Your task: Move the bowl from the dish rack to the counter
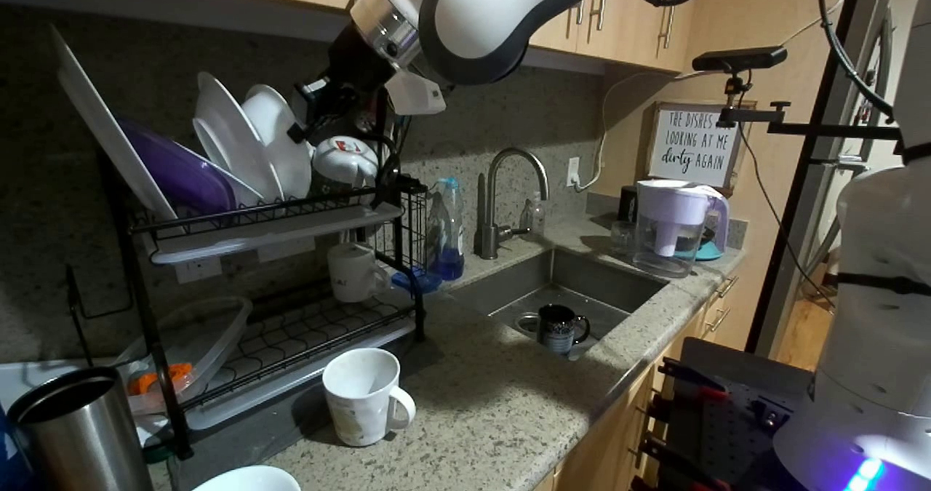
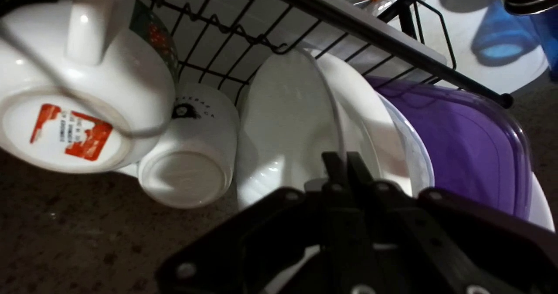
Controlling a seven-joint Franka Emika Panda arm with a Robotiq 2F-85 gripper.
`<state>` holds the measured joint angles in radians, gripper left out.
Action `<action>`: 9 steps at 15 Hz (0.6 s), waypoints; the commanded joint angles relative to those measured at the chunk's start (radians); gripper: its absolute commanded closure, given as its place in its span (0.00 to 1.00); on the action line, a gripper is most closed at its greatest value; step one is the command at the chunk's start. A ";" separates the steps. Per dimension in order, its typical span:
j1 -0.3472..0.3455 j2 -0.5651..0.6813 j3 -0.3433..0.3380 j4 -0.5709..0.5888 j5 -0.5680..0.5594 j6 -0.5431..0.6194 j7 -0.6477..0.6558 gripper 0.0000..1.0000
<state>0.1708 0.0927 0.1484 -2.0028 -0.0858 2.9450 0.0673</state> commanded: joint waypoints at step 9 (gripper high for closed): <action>-0.001 -0.084 0.003 -0.020 0.034 -0.062 -0.011 0.95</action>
<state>0.1756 0.0629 0.1491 -2.0034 -0.0658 2.9128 0.0673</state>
